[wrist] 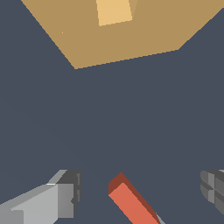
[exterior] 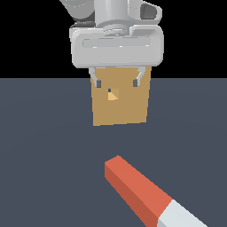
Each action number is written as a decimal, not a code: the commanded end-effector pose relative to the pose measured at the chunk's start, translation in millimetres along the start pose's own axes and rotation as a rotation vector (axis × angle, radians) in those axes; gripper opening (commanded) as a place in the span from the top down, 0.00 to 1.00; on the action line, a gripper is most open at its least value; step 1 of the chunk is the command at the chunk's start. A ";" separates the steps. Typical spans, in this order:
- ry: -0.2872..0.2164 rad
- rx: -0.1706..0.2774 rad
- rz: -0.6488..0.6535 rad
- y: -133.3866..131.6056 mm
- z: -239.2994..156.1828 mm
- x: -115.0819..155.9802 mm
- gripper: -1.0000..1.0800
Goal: Insert the peg into the horizontal hole in a box.
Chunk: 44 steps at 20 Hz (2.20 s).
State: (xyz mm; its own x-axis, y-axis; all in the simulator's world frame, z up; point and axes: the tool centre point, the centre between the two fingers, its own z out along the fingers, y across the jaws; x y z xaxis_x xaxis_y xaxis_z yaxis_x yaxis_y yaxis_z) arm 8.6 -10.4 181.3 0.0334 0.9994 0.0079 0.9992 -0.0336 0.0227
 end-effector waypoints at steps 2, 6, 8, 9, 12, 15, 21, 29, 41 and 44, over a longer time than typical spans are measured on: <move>0.000 0.000 0.000 0.0 0.1 -0.4 0.04; 0.000 0.000 -0.010 0.0 1.7 -3.7 0.04; 0.000 0.001 -0.020 0.1 3.3 -7.3 0.04; 0.000 0.001 -0.027 0.2 4.3 -9.5 0.04; 0.000 0.002 -0.051 0.6 8.1 -18.1 0.04; 0.000 0.003 -0.082 1.5 13.2 -29.3 0.04; 0.000 0.006 -0.169 5.8 27.2 -60.1 0.04; 0.001 0.011 -0.308 18.7 49.9 -108.3 0.04; 0.001 0.018 -0.532 54.8 86.6 -180.3 0.04; 0.001 0.020 -0.579 64.8 94.3 -194.0 0.04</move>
State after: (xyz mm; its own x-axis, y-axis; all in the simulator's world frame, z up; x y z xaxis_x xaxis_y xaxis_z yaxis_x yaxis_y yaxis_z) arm 63.9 -199.1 90.8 -0.4965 0.8680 0.0011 0.8680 0.4965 0.0049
